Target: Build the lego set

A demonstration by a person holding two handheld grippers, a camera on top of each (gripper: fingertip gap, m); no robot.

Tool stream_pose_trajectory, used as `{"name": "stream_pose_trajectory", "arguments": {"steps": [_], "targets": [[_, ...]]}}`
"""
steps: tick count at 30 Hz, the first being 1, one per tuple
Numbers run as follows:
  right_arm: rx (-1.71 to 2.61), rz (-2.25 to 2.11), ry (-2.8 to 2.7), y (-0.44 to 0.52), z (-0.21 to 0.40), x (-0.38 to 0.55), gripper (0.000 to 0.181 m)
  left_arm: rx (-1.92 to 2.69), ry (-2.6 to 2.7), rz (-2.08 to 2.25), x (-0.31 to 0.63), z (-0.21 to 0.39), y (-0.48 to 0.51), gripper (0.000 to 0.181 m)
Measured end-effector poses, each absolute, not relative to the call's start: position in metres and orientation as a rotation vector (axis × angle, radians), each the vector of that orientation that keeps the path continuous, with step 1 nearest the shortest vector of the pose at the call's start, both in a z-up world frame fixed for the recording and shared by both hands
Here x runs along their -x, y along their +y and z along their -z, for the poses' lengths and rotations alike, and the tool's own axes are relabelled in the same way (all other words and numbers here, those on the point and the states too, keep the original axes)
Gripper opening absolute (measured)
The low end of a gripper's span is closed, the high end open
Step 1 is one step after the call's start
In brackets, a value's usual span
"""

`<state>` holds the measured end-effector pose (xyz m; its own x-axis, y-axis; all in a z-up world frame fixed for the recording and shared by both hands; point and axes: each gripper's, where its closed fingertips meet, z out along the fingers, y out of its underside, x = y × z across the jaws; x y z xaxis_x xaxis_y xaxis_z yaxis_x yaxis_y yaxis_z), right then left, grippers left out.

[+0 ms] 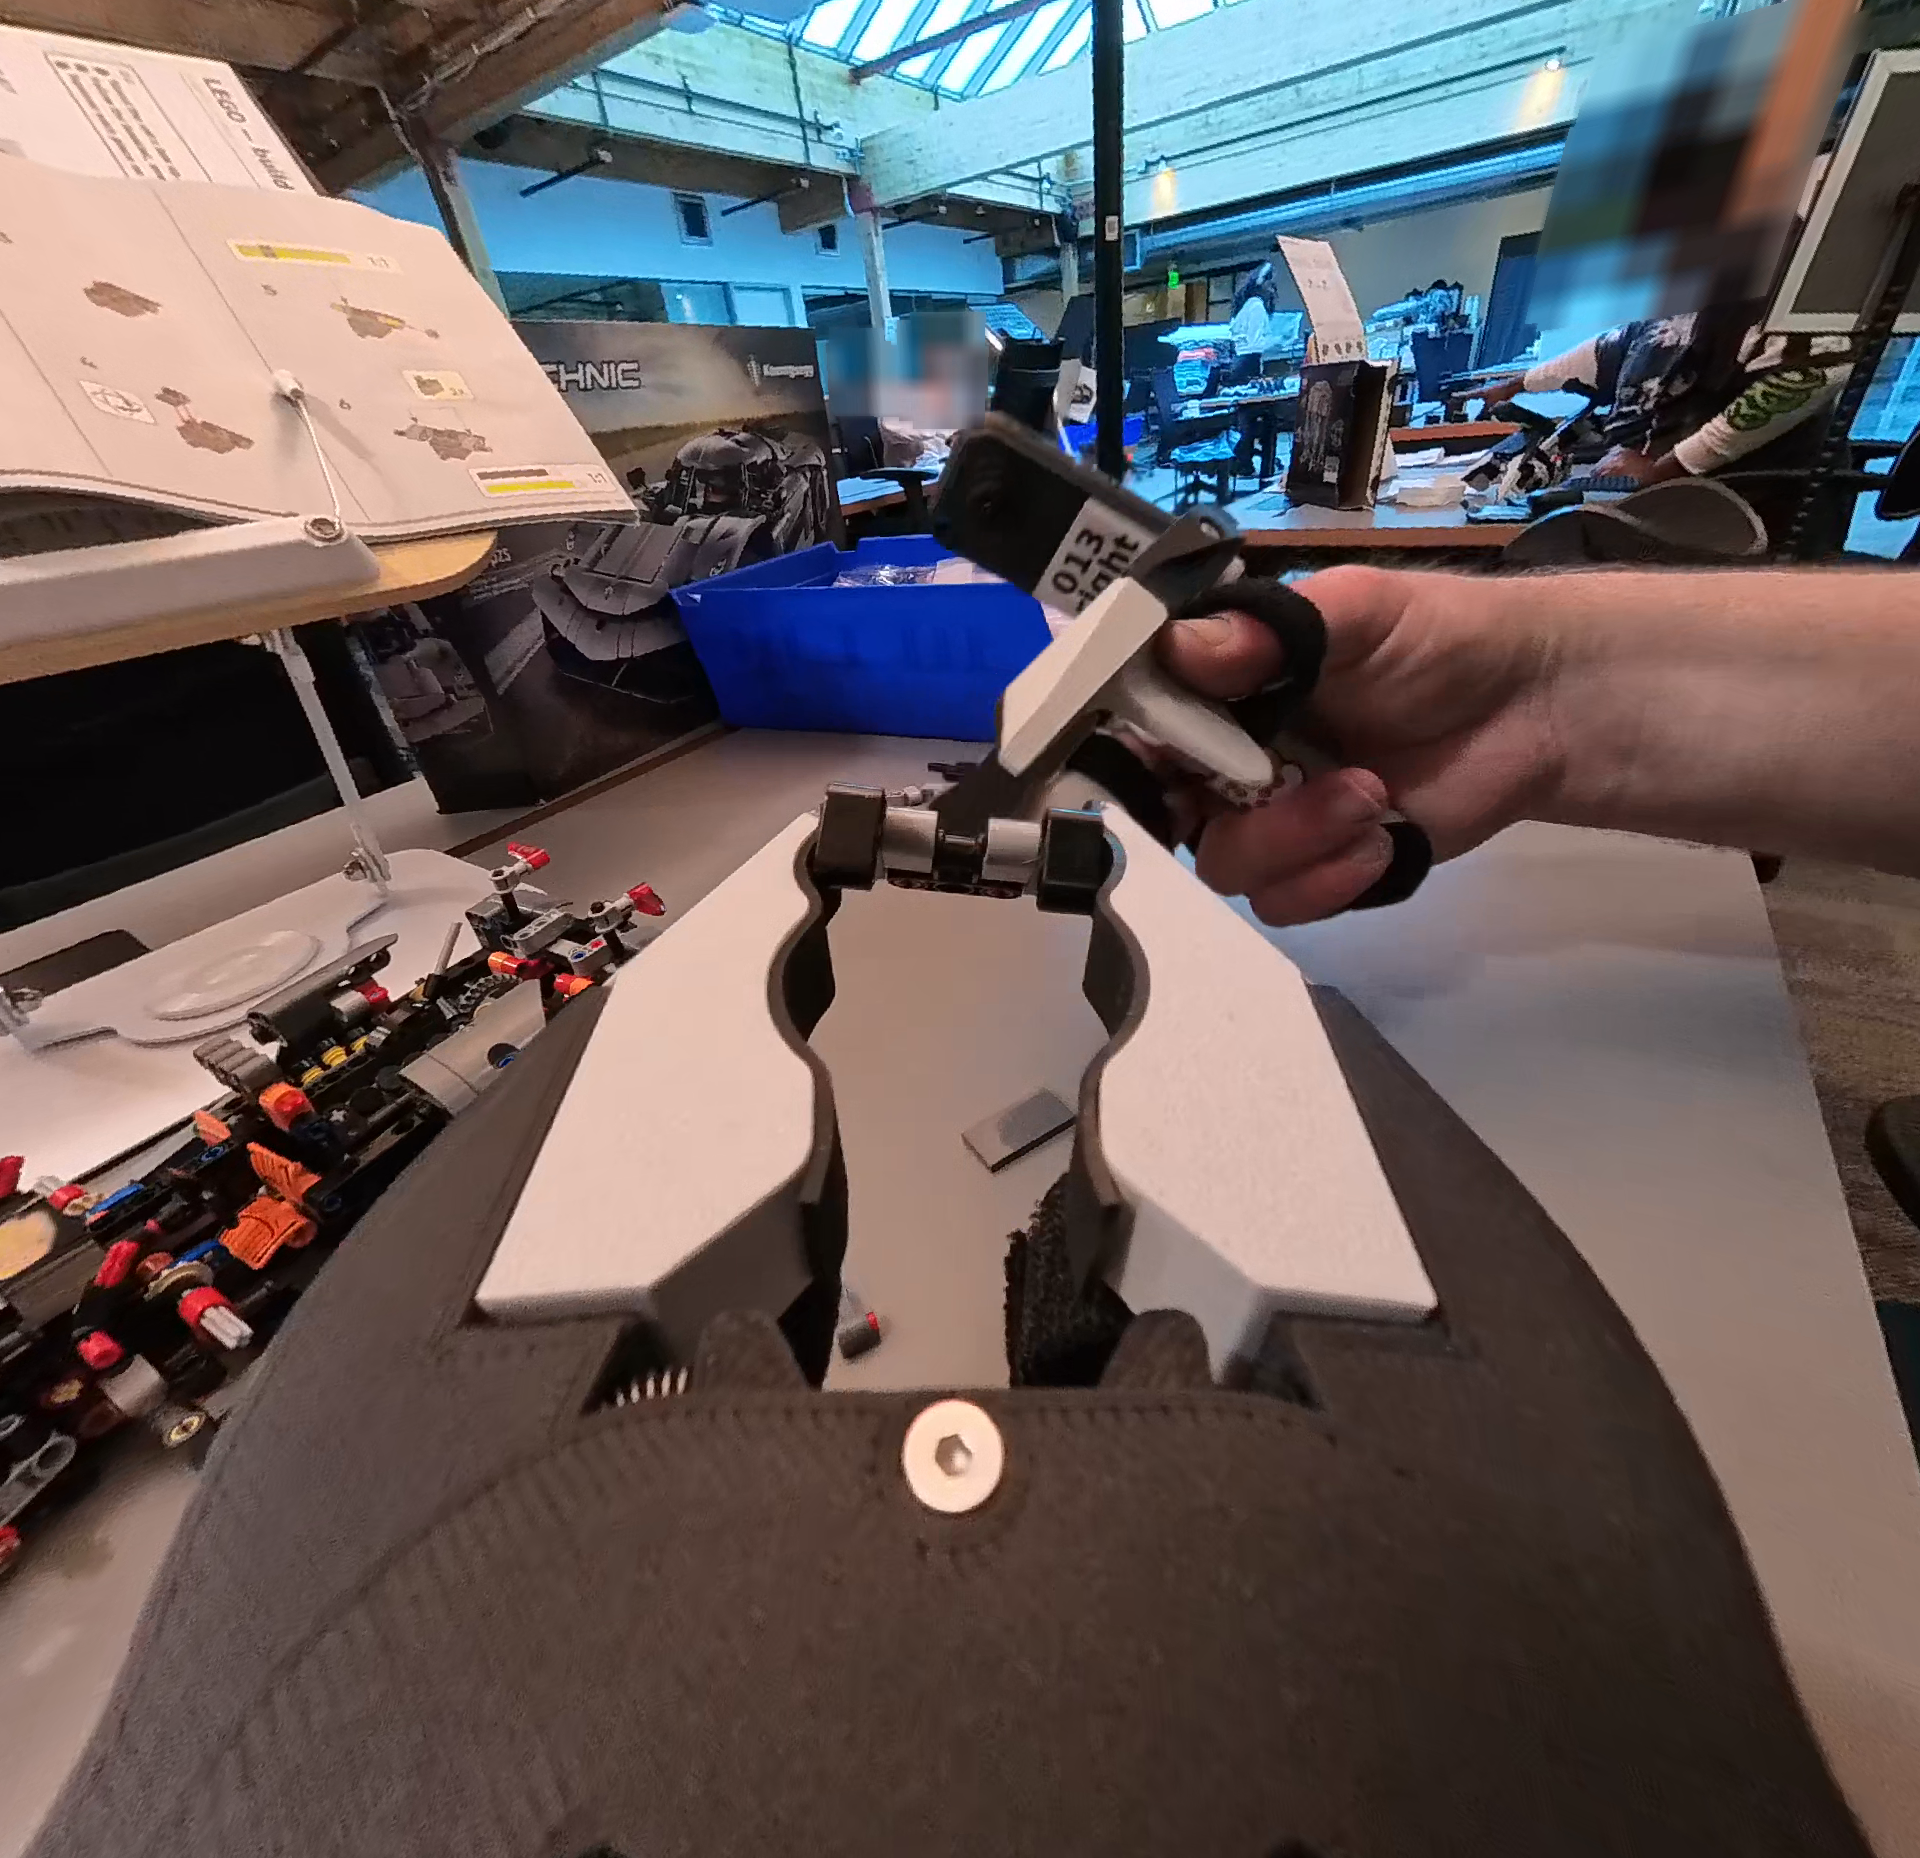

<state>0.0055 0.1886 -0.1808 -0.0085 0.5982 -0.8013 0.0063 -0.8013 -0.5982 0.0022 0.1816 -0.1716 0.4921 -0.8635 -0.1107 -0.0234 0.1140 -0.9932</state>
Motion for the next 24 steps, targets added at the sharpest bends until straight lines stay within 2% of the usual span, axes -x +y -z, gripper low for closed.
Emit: {"name": "stream_pose_trajectory", "arguments": {"steps": [3, 6, 8, 24], "targets": [[1.826, -1.974, -0.639, 0.176, 0.181, 0.007, 0.035, 1.311, 0.899, 0.738, -0.006, 0.173, 0.179, 0.044], [1.785, -2.056, -0.652, 0.168, 0.177, 0.016, 0.03, 1.308, 0.916, 0.738, -0.009, 0.174, 0.177, 0.044], [1.742, -2.089, -0.669, 0.165, 0.172, 0.019, 0.019, 1.307, 0.915, 0.735, -0.008, 0.174, 0.177, 0.044], [1.825, -1.875, -0.748, 0.174, 0.178, 0.01, 0.011, 1.355, 0.958, 0.639, -0.013, 0.187, 0.183, 0.044]]}}
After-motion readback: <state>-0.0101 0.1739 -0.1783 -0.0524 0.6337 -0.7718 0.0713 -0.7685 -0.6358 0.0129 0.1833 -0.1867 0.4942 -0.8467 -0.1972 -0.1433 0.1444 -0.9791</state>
